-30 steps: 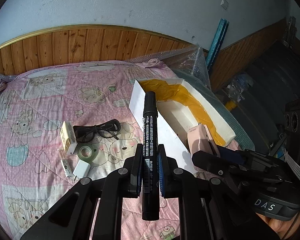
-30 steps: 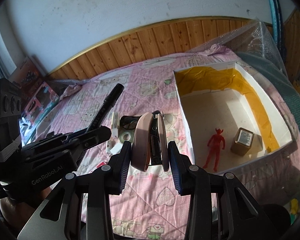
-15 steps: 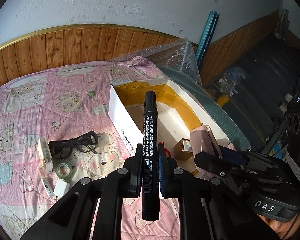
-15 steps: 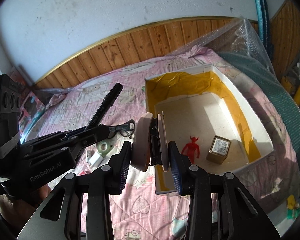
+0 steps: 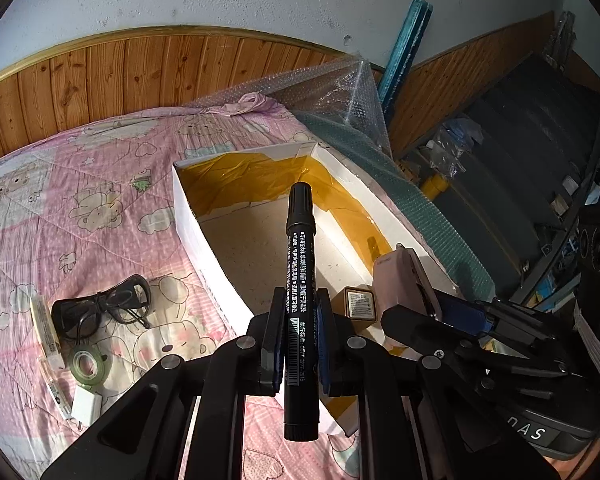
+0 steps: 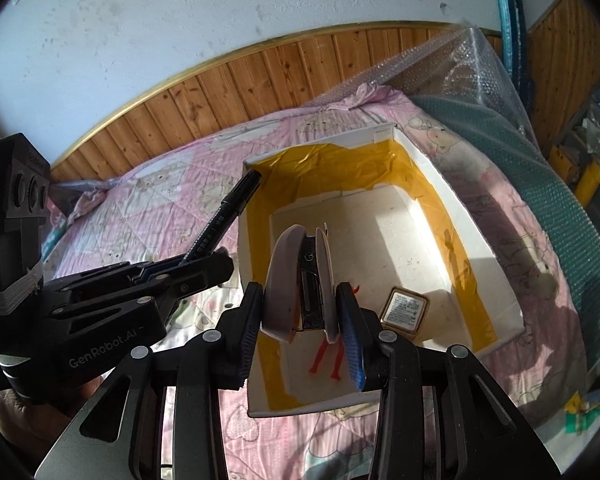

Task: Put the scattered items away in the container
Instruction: 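Open both tools to drop the marker and stapler into the box, then move both tools back toward the red staple box on the bedspread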

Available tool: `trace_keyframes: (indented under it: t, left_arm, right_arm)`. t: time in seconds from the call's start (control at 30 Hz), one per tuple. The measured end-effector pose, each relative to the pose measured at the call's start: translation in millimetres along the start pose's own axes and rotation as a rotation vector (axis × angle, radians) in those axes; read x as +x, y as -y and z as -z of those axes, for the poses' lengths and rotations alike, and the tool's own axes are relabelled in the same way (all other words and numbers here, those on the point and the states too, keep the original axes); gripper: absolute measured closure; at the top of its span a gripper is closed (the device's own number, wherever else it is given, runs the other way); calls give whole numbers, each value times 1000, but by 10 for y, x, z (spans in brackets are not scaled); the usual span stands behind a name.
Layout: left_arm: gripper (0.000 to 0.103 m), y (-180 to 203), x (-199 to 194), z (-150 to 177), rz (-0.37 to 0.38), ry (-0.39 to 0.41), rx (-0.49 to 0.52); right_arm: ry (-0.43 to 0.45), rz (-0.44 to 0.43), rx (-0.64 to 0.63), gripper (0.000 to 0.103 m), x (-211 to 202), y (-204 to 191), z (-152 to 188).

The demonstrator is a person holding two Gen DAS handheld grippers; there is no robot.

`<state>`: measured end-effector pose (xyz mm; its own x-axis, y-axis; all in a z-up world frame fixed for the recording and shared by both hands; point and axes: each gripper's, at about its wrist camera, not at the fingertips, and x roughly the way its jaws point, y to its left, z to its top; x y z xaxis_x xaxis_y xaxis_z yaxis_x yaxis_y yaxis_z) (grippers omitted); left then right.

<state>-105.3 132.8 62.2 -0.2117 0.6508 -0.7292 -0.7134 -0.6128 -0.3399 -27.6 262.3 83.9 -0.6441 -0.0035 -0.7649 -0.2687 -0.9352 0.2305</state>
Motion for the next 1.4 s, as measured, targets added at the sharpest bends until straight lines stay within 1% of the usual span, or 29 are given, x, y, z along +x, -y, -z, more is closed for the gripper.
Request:
trace_keyframes:
  t: [0.3,0.43,0.5,0.53,0.57,0.63,0.67,0.7,0.77,0.8,0.87,0.93,1.03,1.1,1.17,1.23,1.3,1.4]
  left_arm:
    - [89,36,431,-186,-18,-74,-6]
    - [89,20,610,-265,-26,-107,-6]
    - [89,5,687,-309,-32,-121,-11]
    - [88,-9,731,-333,-36,-130,-14]
    - [86,-28,776,-355,-45,-138,-19]
    - [67,-90,832,-382,-49,-144,-44]
    - [62,-132,833,-384,-39,-142,-61]
    - [55,-170,814,-383,-22,-134,-74]
    - [54,-221,744,-373,4,-115,-86]
    - [54,-233,700,-364,10,-108,-84]
    - [54,-249,585,-325,11,-89,-73]
    - [54,-276,446,-260,1,-69,-64]
    - [54,-344,185,-94,-17,-39,-57]
    - [54,-417,-39,67,-44,-8,-57]
    - [54,-511,-282,267,-81,27,-63]
    - [51,-621,-511,483,-116,54,-65]
    - [49,-762,-712,716,-150,62,-77]
    - [49,-1011,-933,1047,-170,31,-121]
  right_arm:
    - [-95,20,40,63,407,290,-200]
    - [-117,39,59,62,585,397,-288]
    - [-128,50,67,56,676,452,-329]
    - [-124,58,77,56,705,490,-345]
    - [-121,73,85,56,725,520,-352]
    - [-121,86,96,56,739,554,-356]
    - [-120,86,100,56,727,557,-349]
    - [-118,86,100,56,711,553,-343]
    - [-107,74,97,56,653,508,-327]
    - [-96,52,98,56,600,474,-317]
    - [-67,-3,92,56,472,366,-294]
    - [-26,-34,59,56,309,176,-258]
    - [56,-43,-6,56,27,-173,-177]
    - [121,-32,-44,56,-180,-413,-82]
    - [158,-32,-77,56,-321,-664,41]
    - [159,-61,-111,56,-387,-916,180]
    - [132,-110,-142,56,-380,-1141,333]
    - [58,-162,-186,56,-250,-1446,573]
